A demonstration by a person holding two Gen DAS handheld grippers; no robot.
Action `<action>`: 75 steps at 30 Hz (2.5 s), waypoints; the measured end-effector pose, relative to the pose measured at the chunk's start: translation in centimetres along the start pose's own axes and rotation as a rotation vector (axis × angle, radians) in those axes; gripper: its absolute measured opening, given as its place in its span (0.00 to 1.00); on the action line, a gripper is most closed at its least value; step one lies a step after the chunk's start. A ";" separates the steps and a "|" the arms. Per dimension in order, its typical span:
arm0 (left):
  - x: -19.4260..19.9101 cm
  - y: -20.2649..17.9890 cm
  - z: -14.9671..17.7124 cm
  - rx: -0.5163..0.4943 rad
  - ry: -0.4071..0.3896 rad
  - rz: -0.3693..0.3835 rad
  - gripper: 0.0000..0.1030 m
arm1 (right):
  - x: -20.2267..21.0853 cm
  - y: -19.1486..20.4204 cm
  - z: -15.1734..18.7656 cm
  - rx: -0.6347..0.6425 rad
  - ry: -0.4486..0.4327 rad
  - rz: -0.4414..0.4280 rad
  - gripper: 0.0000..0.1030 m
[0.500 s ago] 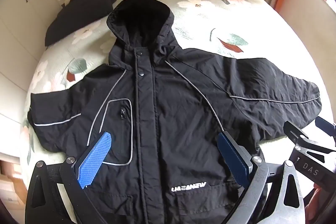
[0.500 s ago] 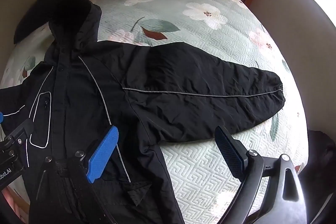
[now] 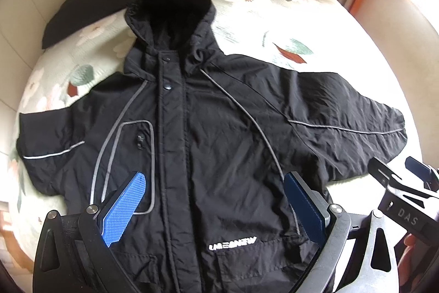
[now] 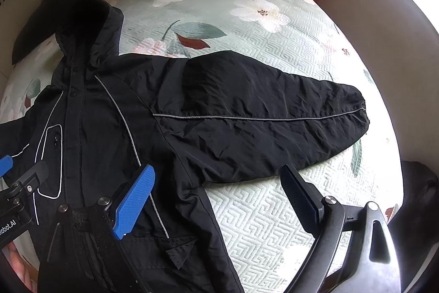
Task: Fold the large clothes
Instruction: 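Move the right gripper to the black jacket's sleeve cuff and close on it, then lift the sleeve cuff with the right gripper and fold it across the jacket body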
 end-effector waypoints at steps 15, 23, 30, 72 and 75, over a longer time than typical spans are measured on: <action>-0.8 -4.5 -1.6 -0.059 0.013 0.007 0.98 | -0.2 -9.3 -0.3 -0.083 -0.019 0.099 0.91; -1.4 -7.6 -2.8 -0.038 0.003 0.035 0.98 | -1.5 -16.5 0.0 -0.150 -0.018 0.119 0.91; -2.7 -9.0 -3.8 -0.025 -0.004 0.028 0.98 | -5.6 -29.1 0.9 -0.353 -0.051 0.066 0.91; -18.1 -19.6 1.4 -0.258 0.088 0.058 0.94 | -16.2 -38.3 4.8 -0.633 0.031 -0.025 0.20; -18.4 -19.8 1.3 -0.244 0.089 0.044 0.96 | -16.8 -38.5 5.2 -0.643 0.042 -0.030 0.20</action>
Point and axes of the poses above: each gripper's, at about its wrist camera, not at the fingertips, and x roughly against the way its jaws point, y to its left, z to its underside, the point moved 5 cm from there along -x, roughly the way its jaws point, and after that the axes turned 10 degrees about -y, right-handed, at the moved point
